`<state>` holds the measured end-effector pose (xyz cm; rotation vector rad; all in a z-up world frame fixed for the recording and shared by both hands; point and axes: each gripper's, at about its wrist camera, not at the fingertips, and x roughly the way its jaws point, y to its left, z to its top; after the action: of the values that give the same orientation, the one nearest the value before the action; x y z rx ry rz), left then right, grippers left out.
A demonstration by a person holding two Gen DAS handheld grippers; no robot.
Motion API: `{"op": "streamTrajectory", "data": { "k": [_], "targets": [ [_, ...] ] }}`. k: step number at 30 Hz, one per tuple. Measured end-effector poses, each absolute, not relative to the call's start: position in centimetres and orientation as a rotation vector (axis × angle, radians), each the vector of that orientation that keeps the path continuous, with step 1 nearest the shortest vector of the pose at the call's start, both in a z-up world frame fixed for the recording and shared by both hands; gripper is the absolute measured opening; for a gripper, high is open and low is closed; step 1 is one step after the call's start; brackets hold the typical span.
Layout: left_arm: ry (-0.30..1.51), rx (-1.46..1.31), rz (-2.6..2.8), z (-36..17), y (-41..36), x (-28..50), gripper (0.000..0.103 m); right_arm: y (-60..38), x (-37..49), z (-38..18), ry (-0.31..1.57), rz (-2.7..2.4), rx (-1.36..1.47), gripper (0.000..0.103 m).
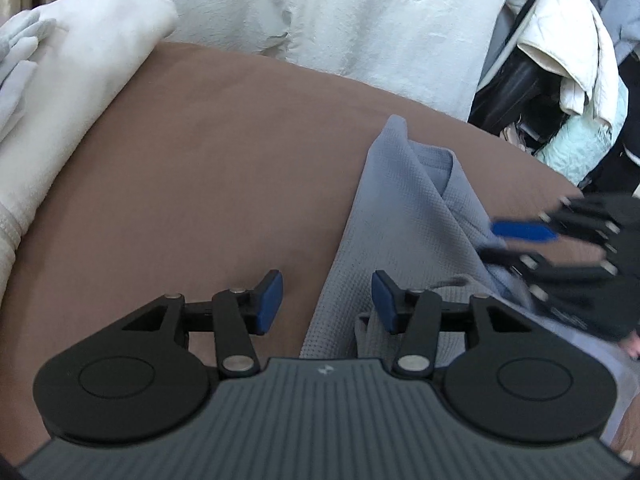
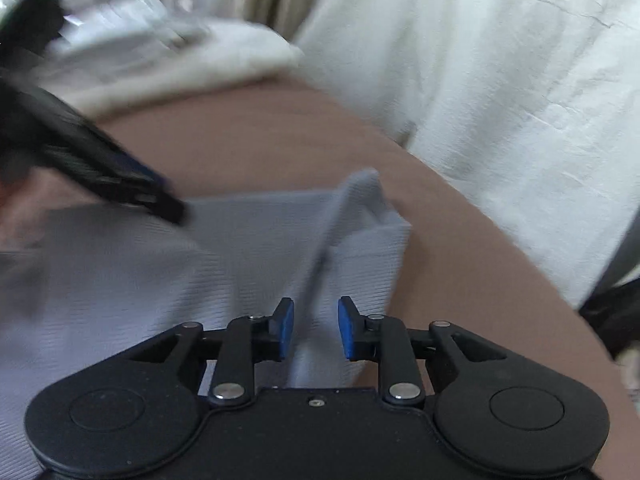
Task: Fold clothes
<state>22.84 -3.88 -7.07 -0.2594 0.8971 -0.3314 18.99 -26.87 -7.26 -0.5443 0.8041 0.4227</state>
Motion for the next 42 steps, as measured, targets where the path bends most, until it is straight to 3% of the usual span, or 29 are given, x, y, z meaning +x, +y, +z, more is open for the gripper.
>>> {"op": "streamTrajectory", "data": {
  "k": [3, 4, 5, 8, 10, 13, 16, 17, 20, 21, 23, 24, 25, 26, 27, 28, 29, 30, 31, 32, 37, 42],
  "targets": [
    [0.878, -0.158, -0.357, -6.7, -4.9, 22.3, 0.048, -27.4, 21.2, -8.6, 0.829, 0.418, -0.53, 0.026],
    [0.87, -0.13, -0.366, -6.6, -5.2, 22.1, 0.048, -28.1, 21.6, -8.4, 0.817, 0.435, -0.48, 0.009],
    [0.864, -0.108, -0.373, -6.5, -5.4, 22.0, 0.048, -29.1, 22.0, -7.9, 0.809, 0.438, -0.41, 0.003],
    [0.893, -0.143, -0.347, -7.1, -4.8, 22.2, 0.045, -34.1, 22.8, -6.3, 0.785, 0.387, -0.109, 0.003],
    [0.916, -0.13, -0.302, -7.4, -4.6, 22.4, 0.037, -37.7, 23.3, -6.2, 0.781, 0.349, 0.082, 0.003],
    [0.923, -0.108, -0.273, -7.5, -4.8, 22.4, 0.037, -41.7, 24.1, -9.2, 0.917, 0.293, 0.294, 0.005],
    [0.908, -0.063, -0.256, -7.4, -5.5, 22.2, 0.037, -43.6, 23.5, -9.8, 0.892, 0.256, 0.414, 0.006],
    [0.894, -0.057, -0.262, -7.4, -5.5, 22.2, 0.037, -43.8, 23.2, -9.6, 0.869, 0.223, 0.426, 0.007],
    [0.886, -0.104, -0.288, -7.6, -5.1, 22.5, 0.05, -44.5, 22.4, -9.4, 0.841, 0.217, 0.49, 0.018],
    [0.887, -0.128, -0.298, -7.7, -4.9, 22.6, 0.057, -44.6, 22.2, -9.4, 0.838, 0.225, 0.538, 0.026],
    [0.89, -0.176, -0.318, -7.8, -4.4, 22.9, 0.06, -44.4, 21.9, -9.2, 0.809, 0.267, 0.63, 0.037],
    [0.891, -0.201, -0.328, -7.9, -4.2, 23.0, 0.06, -44.2, 21.9, -9.0, 0.784, 0.297, 0.658, 0.05],
    [0.892, -0.225, -0.338, -8.0, -4.0, 23.2, 0.058, -43.9, 22.1, -8.8, 0.778, 0.324, 0.657, 0.059],
    [0.893, -0.249, -0.348, -8.1, -3.8, 23.3, 0.055, -43.1, 22.0, -8.5, 0.784, 0.351, 0.633, 0.062],
    [0.894, -0.273, -0.357, -8.2, -3.5, 23.4, 0.017, -42.4, 22.0, -8.2, 0.791, 0.378, 0.609, 0.067],
    [0.891, -0.293, -0.364, -8.3, -3.4, 23.5, 0.0, -41.3, 22.0, -8.0, 0.806, 0.387, 0.557, 0.071],
    [0.863, -0.275, -0.348, -7.7, -3.5, 23.1, 0.0, -39.8, 22.1, -8.0, 0.833, 0.374, 0.467, 0.071],
    [0.835, -0.258, -0.333, -7.1, -3.7, 22.6, 0.0, -38.3, 22.3, -8.0, 0.859, 0.36, 0.378, 0.069],
    [0.807, -0.24, -0.318, -6.5, -3.8, 22.1, 0.0, -36.8, 22.4, -8.1, 0.872, 0.337, 0.287, 0.032],
    [0.779, -0.223, -0.302, -5.9, -4.0, 21.7, 0.0, -35.9, 22.3, -8.0, 0.855, 0.323, 0.229, 0.004],
    [0.743, -0.158, -0.199, -4.8, -4.1, 20.0, 0.001, -35.2, 21.4, -6.6, 0.685, 0.379, 0.171, 0.004],
    [0.831, -0.104, -0.104, -7.3, -3.8, 20.8, 0.0, -34.7, 24.2, -9.7, 0.8, 0.242, 0.091, 0.01]
  ]
}}
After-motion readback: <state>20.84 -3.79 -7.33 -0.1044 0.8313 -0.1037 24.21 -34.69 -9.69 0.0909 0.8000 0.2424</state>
